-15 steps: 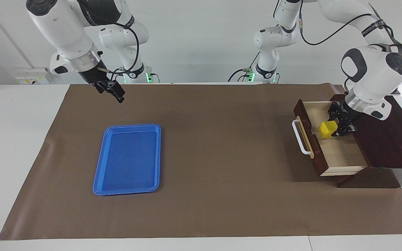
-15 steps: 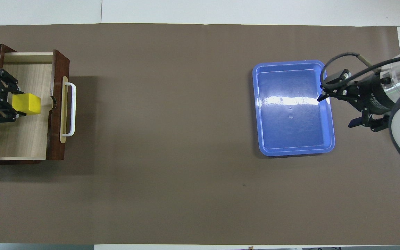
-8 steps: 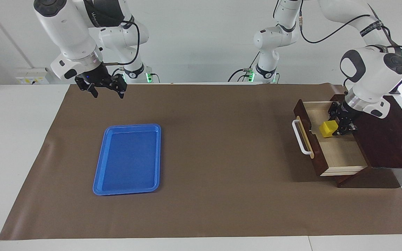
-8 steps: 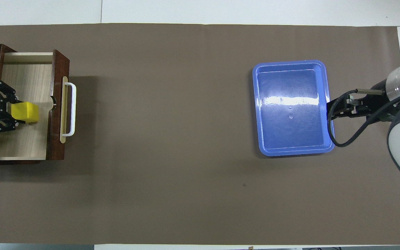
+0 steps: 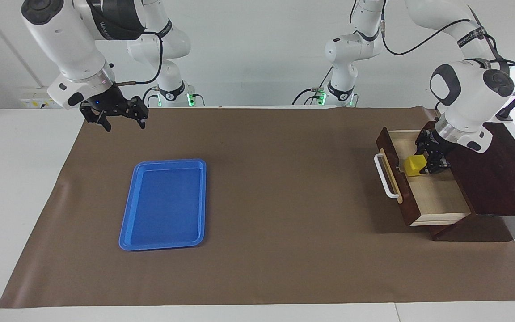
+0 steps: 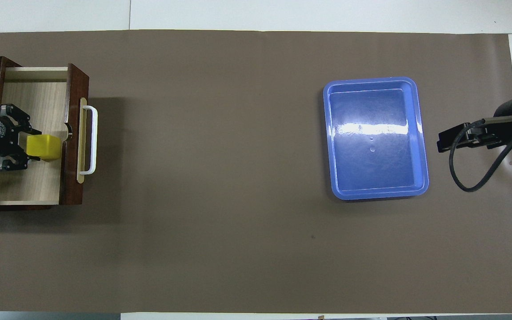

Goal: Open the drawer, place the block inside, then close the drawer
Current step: 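Open the left gripper to release the block inside the drawer, then push the drawer shut with the left gripper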

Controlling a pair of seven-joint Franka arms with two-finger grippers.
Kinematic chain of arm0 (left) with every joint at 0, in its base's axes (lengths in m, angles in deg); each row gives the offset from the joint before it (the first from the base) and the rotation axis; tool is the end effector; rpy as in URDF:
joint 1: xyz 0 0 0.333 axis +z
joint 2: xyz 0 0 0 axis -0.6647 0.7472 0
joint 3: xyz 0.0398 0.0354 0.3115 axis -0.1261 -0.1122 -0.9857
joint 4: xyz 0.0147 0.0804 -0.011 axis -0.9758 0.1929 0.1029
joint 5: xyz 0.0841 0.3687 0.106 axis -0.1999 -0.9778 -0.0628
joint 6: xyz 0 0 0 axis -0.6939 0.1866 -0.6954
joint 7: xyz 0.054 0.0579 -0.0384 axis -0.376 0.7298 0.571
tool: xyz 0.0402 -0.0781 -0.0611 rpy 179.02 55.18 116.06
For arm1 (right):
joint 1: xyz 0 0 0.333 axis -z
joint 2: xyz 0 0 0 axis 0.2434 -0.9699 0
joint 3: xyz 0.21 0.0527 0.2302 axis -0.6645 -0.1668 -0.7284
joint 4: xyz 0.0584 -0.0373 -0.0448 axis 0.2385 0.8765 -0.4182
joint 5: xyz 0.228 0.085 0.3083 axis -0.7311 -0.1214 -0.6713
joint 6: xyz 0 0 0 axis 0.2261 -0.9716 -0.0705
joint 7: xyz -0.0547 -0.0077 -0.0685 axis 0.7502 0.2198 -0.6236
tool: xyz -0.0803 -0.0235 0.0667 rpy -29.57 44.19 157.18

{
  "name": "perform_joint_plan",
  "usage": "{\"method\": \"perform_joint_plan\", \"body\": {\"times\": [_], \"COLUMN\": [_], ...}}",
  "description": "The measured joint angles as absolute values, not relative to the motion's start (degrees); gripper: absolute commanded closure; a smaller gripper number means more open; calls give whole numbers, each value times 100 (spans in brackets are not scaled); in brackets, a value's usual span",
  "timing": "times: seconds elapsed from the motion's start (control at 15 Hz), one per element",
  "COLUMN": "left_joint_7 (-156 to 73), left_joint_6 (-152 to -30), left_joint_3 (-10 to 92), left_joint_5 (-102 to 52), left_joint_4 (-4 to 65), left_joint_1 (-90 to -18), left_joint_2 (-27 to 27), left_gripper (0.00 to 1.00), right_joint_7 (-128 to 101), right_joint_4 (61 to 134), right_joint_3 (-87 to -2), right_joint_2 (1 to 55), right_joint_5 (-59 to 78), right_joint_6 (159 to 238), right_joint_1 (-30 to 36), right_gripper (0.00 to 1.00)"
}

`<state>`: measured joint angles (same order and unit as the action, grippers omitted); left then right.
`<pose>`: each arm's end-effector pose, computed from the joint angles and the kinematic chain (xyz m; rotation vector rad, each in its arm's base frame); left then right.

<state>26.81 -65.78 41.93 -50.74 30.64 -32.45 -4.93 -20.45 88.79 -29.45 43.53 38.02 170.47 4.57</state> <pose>0.5771 0.0505 0.4518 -2.2406 -2.1869 0.0105 0.5487 0.0161 0.5899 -3.1061 -0.0702 0.1274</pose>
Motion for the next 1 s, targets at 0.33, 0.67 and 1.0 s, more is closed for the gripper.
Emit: {"method": "perform_joint_plan", "body": {"times": [0.33,0.67,1.0], "left_joint_7": [2742,3593,3740], "left_joint_6": [-6188,-6029,-6470], "left_joint_3": [4218,4240,4170], "left_joint_5": [-5028,-4989,-5100], "left_joint_4": [2421,2287,2840], "left_joint_1": [-3492,-4385,-4504], "left_joint_2": [-513,-456,-420], "left_gripper": [0,0,0], "right_joint_7": [-2072,-2073,-2073], "right_joint_4": [8879,8880,8880], "right_joint_3": [-2945,-2938,-3633], "right_joint_2": [4353,4353,4353], "right_joint_5": [3802,3802,3802], "right_joint_6": [17049,17198,17254], "right_joint_1": [469,600,1384], "right_gripper": [0,0,0]}}
